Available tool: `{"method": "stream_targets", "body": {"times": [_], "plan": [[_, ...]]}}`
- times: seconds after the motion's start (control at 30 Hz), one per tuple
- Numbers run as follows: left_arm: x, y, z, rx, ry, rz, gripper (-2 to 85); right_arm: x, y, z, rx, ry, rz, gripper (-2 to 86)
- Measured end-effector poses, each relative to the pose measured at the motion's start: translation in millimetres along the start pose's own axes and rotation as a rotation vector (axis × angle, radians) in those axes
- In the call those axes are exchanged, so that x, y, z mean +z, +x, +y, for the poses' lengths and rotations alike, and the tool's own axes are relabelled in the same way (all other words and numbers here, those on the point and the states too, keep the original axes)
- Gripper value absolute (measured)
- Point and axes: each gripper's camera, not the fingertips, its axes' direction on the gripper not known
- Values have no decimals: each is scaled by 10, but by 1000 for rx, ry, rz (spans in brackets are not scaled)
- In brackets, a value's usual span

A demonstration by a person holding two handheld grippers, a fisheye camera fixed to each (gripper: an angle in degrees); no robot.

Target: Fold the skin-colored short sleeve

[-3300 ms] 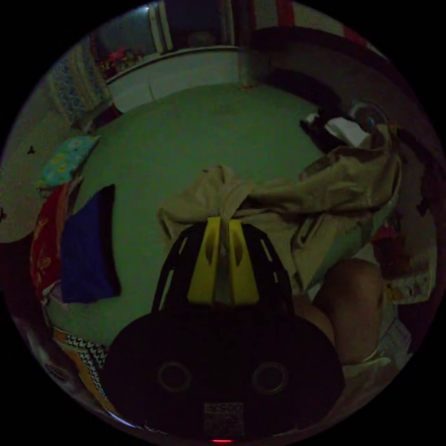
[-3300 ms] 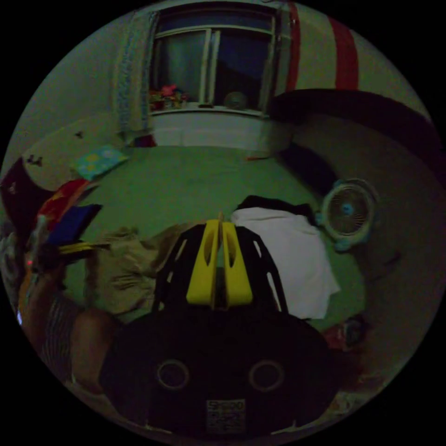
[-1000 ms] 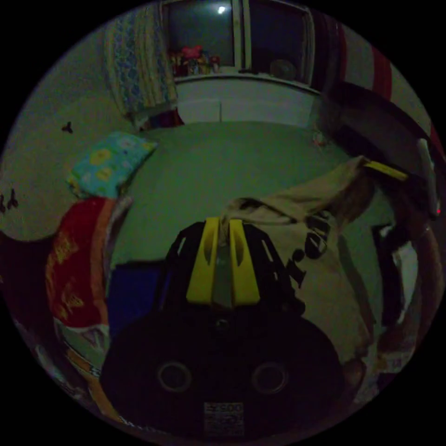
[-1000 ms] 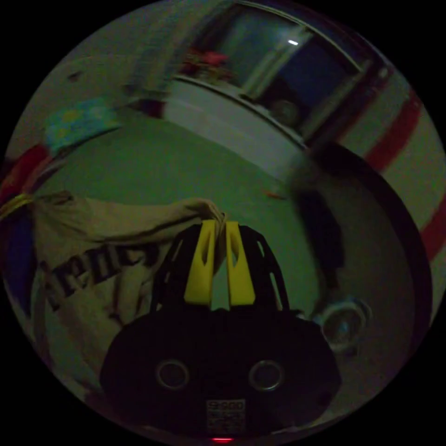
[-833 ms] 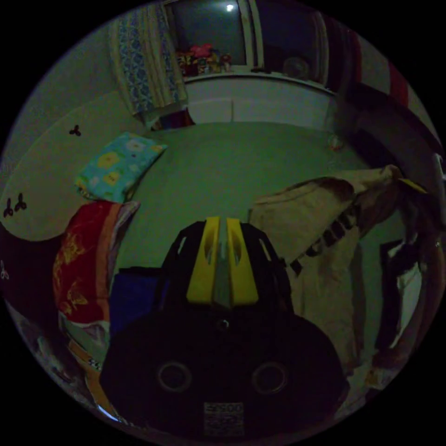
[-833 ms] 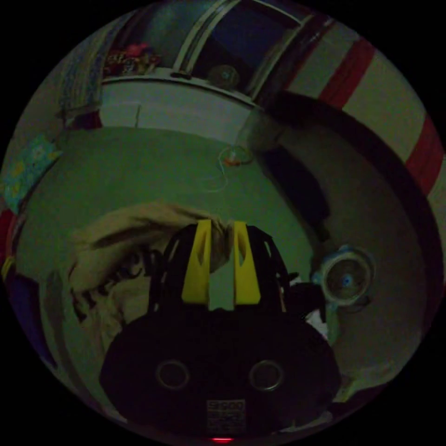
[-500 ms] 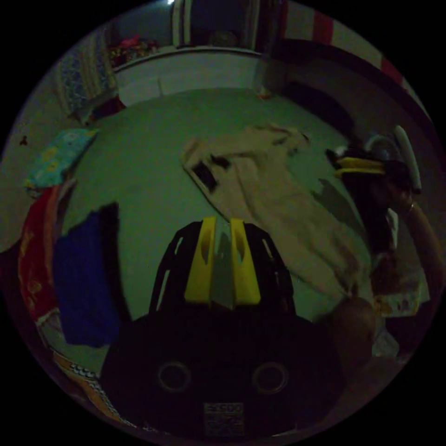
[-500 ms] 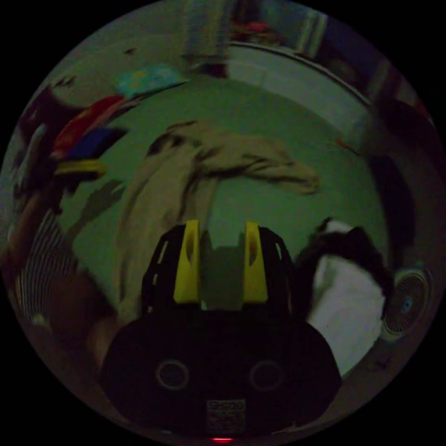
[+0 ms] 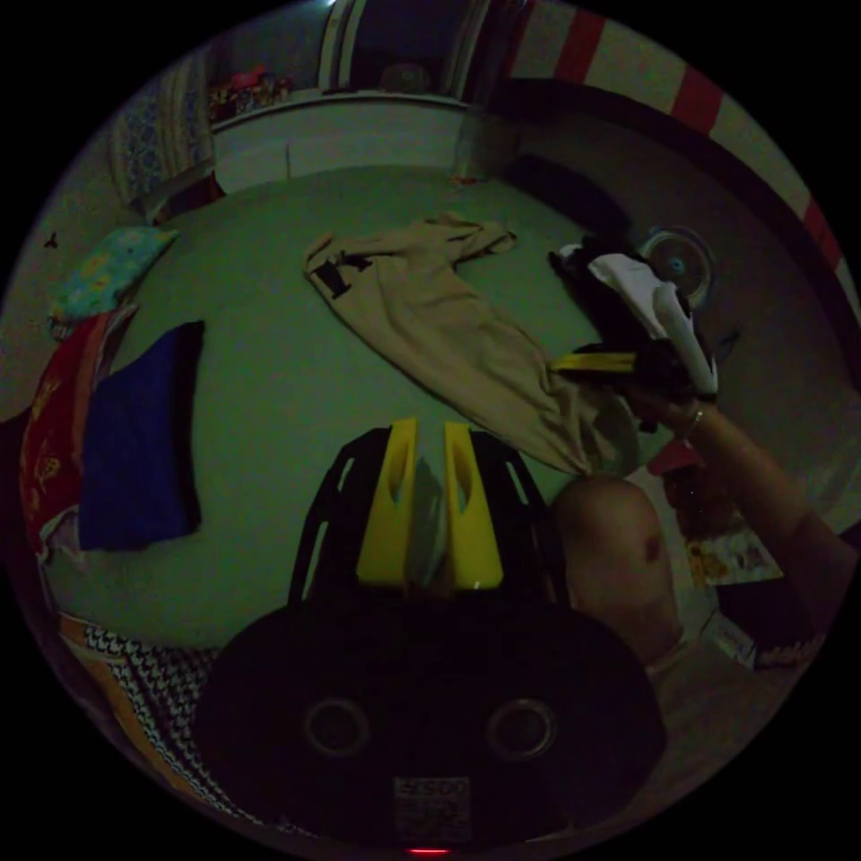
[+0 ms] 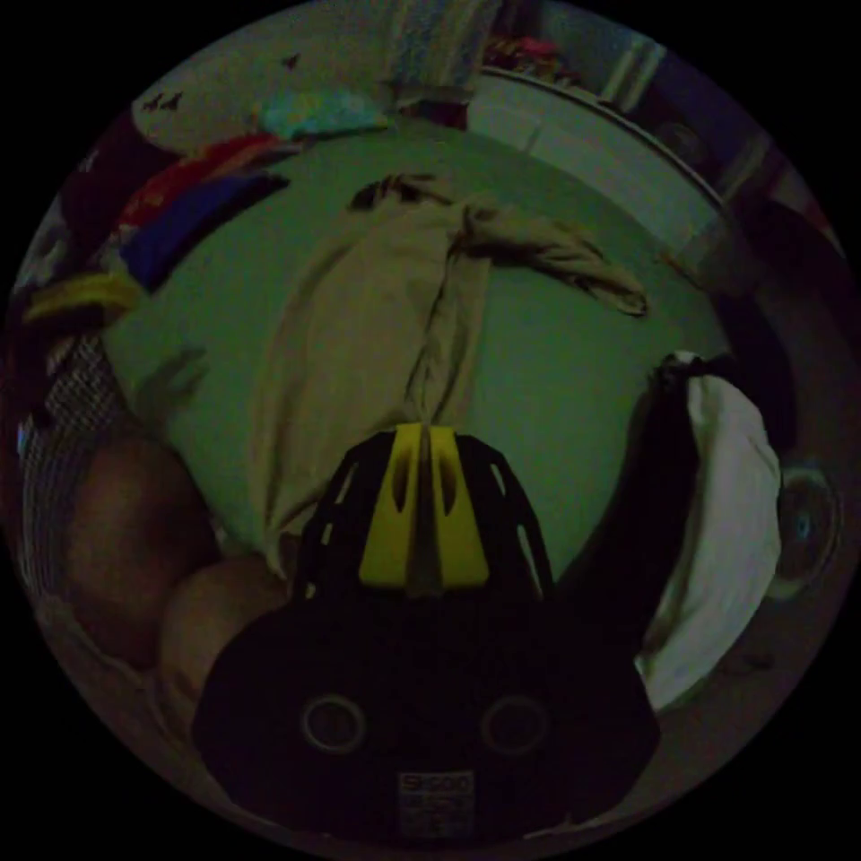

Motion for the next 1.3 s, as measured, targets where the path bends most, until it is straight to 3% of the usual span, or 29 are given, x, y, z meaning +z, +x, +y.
{"method": "stream_targets", "body": {"times": [0.2, 0.27, 0.33, 0.47, 0.8, 1.07, 1.17, 1.3], "plan": [[-383, 470, 392, 55, 35, -34, 60, -938, 268, 712, 244, 123, 61, -16], [-461, 584, 493, 63, 45, -34, 60, -1021, 382, 974, 332, 106, 110, -15], [-512, 685, 588, 64, 45, -27, 60, -919, 495, 1272, 379, -34, 67, -14], [-575, 910, 799, 75, 31, -14, 61, -814, 437, 1665, 343, -167, 119, -7], [-654, 1305, 1172, 84, 3, 1, 65, -1349, -220, 2252, 31, 31, -40, 87], [-694, 1356, 1475, 63, -29, -13, 65, -972, -987, 2227, -141, -35, -2, 64], [-756, 1323, 1633, 55, -35, -38, 65, -744, -1078, 2213, -102, -105, 105, 46], [-863, 1186, 1882, 23, -33, -58, 65, -911, -1045, 2201, -22, -136, 65, 4]]}}
